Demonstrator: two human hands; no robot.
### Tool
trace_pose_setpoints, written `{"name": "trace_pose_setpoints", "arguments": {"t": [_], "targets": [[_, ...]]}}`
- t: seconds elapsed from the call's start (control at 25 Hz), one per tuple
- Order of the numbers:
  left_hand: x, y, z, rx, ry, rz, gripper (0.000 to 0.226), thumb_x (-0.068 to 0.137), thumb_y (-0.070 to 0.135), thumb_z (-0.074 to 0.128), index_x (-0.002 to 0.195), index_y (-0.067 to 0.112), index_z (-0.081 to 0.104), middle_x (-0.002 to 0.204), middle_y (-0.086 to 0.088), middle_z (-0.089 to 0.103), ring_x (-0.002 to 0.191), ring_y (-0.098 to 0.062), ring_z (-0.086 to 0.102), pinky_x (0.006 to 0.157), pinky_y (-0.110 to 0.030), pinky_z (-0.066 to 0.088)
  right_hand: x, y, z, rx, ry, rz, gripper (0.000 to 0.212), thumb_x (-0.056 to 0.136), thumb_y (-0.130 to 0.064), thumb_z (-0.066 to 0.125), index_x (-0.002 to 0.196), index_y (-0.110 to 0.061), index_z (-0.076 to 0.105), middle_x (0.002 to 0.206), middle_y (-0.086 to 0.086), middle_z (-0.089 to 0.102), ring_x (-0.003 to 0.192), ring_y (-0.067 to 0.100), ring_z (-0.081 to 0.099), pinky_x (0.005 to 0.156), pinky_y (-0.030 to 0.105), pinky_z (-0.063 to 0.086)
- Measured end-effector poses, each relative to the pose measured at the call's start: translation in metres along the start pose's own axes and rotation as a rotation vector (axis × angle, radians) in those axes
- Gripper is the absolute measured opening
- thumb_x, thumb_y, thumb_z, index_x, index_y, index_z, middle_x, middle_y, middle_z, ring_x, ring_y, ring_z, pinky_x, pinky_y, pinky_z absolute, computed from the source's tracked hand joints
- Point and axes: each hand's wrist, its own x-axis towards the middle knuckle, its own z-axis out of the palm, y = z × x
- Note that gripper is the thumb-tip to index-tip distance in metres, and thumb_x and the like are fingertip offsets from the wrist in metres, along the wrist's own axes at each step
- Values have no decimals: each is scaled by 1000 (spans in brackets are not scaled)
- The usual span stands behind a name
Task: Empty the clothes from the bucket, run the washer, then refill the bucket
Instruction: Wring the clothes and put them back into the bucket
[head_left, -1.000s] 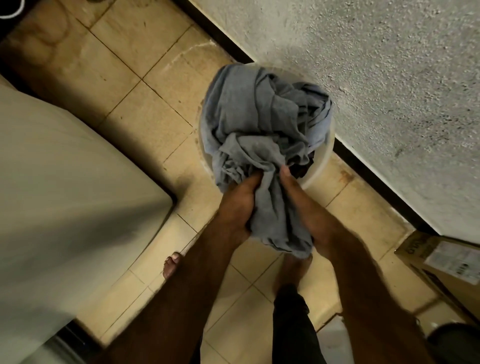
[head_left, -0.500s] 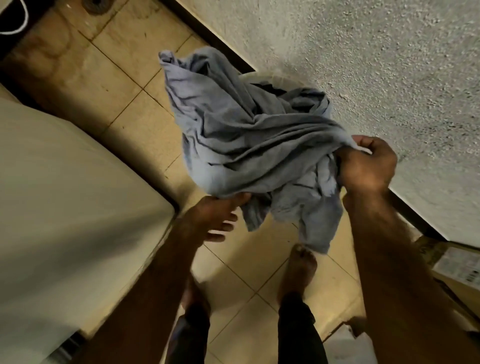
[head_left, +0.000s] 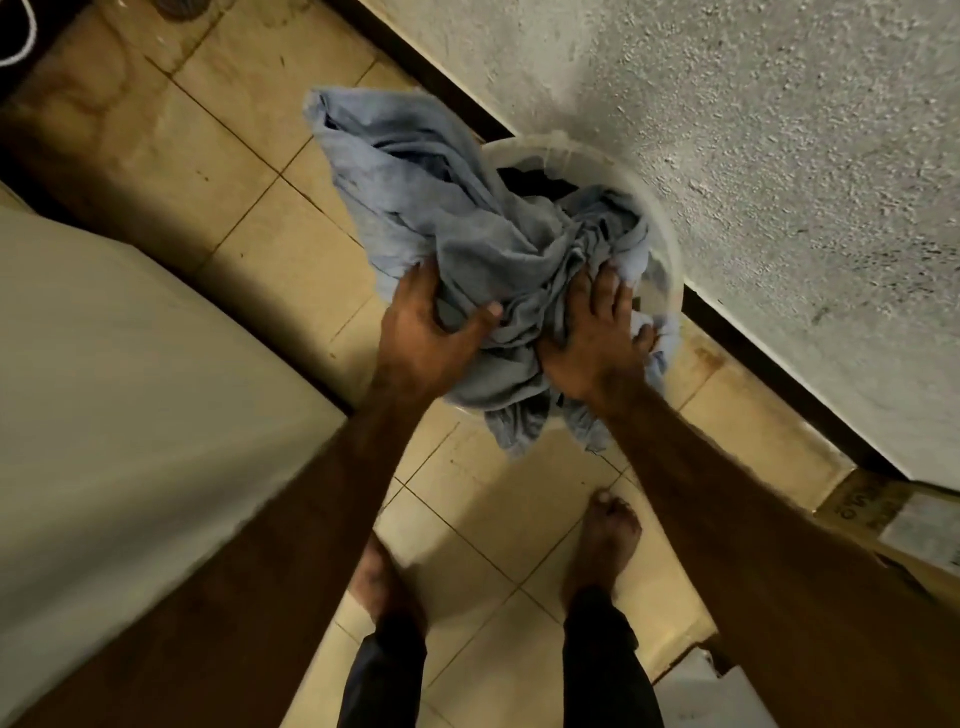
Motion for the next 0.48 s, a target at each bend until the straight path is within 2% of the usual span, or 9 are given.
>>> {"name": "trace_pose_setpoints", "arguments": {"t": [0.08, 0.12, 0.28, 0.36, 0.4, 0.48], "targets": [[5, -16, 15, 170, -83, 81, 94, 79, 74, 61, 153, 22, 33, 156, -1, 39, 145, -19, 37, 116, -45, 37, 16, -2, 1, 26, -56, 59, 94, 94, -65, 43, 160, -28, -11, 169, 6, -20, 156, 37, -15, 118, 73, 8], [10, -22, 21, 153, -126, 95, 99, 78, 76, 60, 154, 22, 30, 159, -1, 34, 147, -20, 33, 118, -45, 34, 24, -2, 1, 57, -84, 72, 96, 92, -65, 45, 160, -28, -12, 169, 7, -21, 155, 39, -16, 118, 73, 9], [51, -38, 36, 85, -273, -142, 118, 61, 87, 63, 156, 30, 24, 162, 3, 28, 148, -21, 31, 118, -46, 34, 47, 1, -1, 150, -153, 38, 101, 92, -58, 53, 161, -24, -12, 168, 14, -22, 155, 43, -15, 126, 58, 3], [56, -42, 48, 89, -341, -177, 125, 55, 90, 64, 155, 27, 27, 161, 0, 31, 147, -22, 33, 118, -45, 34, 57, 5, 0, 172, -150, 10, 101, 90, -57, 53, 163, -20, -7, 168, 17, -16, 156, 39, -13, 127, 52, 0], [62, -41, 53, 124, -384, -163, 120, 59, 85, 66, 155, 24, 30, 161, -2, 33, 147, -23, 33, 120, -44, 32, 61, 7, -2, 201, -140, -8, 103, 85, -60, 51, 163, -21, -3, 169, 18, -13, 156, 38, -10, 127, 52, 3], [77, -37, 59, 178, -493, -204, 91, 82, 61, 66, 155, 19, 31, 162, -6, 31, 148, -25, 31, 122, -40, 26, 51, 7, -11, 280, -51, -1, 98, 81, -62, 51, 163, -25, 12, 170, 15, 4, 157, 38, 7, 125, 54, 18]]}}
